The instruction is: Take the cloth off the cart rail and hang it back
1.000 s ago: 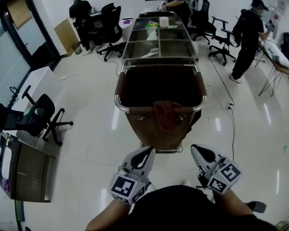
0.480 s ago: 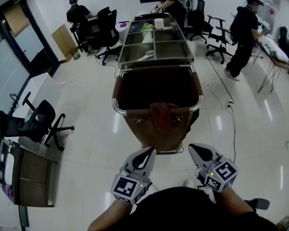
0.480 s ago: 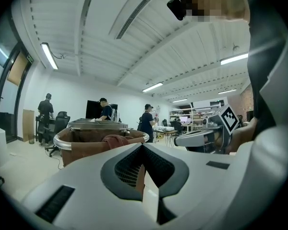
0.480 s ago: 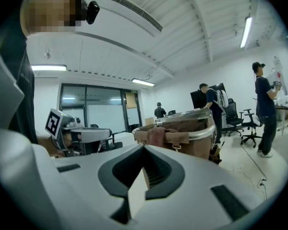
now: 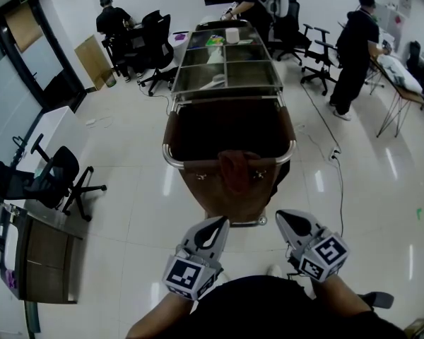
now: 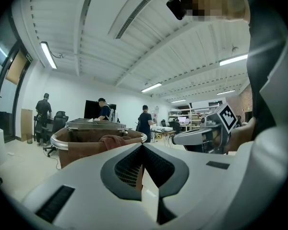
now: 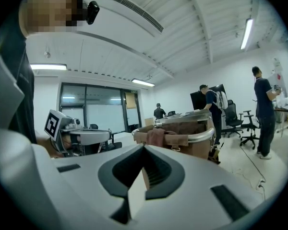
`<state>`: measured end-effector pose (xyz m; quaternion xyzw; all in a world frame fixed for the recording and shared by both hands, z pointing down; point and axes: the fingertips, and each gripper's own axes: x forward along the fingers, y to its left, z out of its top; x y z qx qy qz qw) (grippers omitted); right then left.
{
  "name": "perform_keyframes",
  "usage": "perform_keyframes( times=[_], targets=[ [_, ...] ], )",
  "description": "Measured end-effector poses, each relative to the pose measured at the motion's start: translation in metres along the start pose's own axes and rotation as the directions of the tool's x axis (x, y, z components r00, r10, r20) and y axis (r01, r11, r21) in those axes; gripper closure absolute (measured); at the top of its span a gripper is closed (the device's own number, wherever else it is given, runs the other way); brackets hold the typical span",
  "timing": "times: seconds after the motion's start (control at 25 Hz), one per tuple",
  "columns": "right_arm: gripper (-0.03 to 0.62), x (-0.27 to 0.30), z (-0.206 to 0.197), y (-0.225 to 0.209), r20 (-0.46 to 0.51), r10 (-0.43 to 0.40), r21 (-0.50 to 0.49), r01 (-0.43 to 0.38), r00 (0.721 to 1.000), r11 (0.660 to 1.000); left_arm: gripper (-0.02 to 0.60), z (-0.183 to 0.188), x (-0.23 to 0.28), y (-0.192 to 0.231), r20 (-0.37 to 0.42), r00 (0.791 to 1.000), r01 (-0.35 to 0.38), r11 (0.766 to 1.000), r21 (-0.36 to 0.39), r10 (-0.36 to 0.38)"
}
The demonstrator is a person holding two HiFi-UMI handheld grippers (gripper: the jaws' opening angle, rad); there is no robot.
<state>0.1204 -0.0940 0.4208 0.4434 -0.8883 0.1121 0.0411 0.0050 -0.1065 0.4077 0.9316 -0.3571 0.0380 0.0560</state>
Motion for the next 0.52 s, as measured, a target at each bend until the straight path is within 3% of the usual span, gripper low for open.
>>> perform_keyframes(
  times=[0.52],
  targets=[
    [0.588,0.0006,-0.0033,-0.0042,0.002,-0.012,0.008,0.012,1.0,1.0,0.581,-0.0005,0.0033,0.0006,0.006,1.0,0.003,1.0,0.005,-0.003]
  ],
)
